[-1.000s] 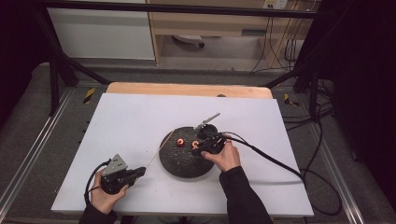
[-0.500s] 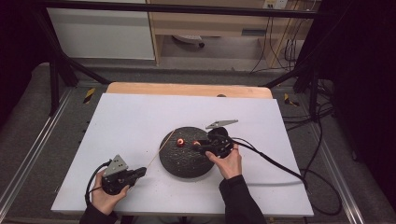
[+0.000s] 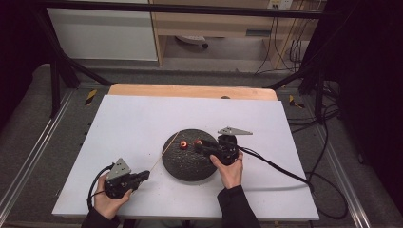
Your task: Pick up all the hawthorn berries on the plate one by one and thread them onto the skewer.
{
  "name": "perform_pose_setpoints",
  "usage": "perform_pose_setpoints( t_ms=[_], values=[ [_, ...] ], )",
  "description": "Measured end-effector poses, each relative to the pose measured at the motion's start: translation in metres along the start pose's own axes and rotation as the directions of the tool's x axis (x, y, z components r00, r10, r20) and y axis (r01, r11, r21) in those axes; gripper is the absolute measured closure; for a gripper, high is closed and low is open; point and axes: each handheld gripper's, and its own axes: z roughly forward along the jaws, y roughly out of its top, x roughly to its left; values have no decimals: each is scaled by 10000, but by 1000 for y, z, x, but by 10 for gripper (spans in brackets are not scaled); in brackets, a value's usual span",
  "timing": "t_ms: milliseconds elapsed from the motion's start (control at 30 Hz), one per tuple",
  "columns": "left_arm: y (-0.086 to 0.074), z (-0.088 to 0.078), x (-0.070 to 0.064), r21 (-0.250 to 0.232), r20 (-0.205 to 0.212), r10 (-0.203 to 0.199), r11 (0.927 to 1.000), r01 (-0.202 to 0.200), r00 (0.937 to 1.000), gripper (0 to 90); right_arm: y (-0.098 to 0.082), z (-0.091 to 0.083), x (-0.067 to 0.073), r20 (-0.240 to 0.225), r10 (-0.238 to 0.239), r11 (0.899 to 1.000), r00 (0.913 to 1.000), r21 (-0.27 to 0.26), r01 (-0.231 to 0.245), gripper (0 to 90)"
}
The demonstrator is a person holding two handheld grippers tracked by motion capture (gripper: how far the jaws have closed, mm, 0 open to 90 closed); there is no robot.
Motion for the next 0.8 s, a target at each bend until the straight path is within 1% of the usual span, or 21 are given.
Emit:
perform_pose_setpoints(
  t_ms=[67,133,267,300,333,400,433,467,567,600,667,733,767,800],
  values=[
    [0,0,0,-2,-4,3,10000,-3,10000,884,-3,0,0,-145,261,9987,9996,-427,-267,611],
    [0,0,-1,-8,-5,10,10000,-10,10000,884,-6,1,0,-146,433,9959,9990,-783,-443,611],
    [0,1,-1,1,-1,36,10000,-36,10000,884,-11,2,1,-237,703,9876,9972,-1388,-730,611],
    [0,1,-1,1,-1,36,10000,-36,10000,884,-11,2,1,-237,703,9876,9972,-1388,-730,611],
    [0,1,-1,-8,8,21,10000,-21,10000,884,-14,3,1,-195,843,9813,9963,-1719,-864,611],
    [0,1,-2,-23,17,4,10000,-4,10000,884,-17,5,1,-215,1010,9759,9947,-1925,-1032,611],
    [0,1,-2,-27,19,-1,10000,1,10000,884,-18,5,0,-221,1011,9739,9946,-2022,-1035,611],
    [0,1,-2,-27,17,-2,10000,2,10000,884,-19,5,0,-207,1141,9703,9932,-2125,-1159,611],
    [0,1,-2,-22,29,-8,10000,8,10000,884,-20,6,0,-138,1196,9621,9927,-2452,-1193,611],
    [0,1,-2,-29,43,-14,10000,14,10000,884,-19,7,0,-182,1211,9593,9925,-2547,-1217,611],
    [0,1,-2,-42,51,-17,10000,17,10000,884,-18,6,0,-207,1299,9506,9913,-2818,-1304,611],
    [0,1,-3,-43,60,-22,10000,23,10000,884,-17,7,0,-306,1354,9456,9903,-2946,-1384,611],
    [0,1,-3,-43,60,-22,10000,23,10000,884,-17,7,0,-306,1354,9456,9903,-2946,-1384,611],
    [0,1,-3,-48,88,-23,10000,23,10000,884,-15,7,-1,-302,1368,9413,9901,-3073,-1394,611]
  ],
)
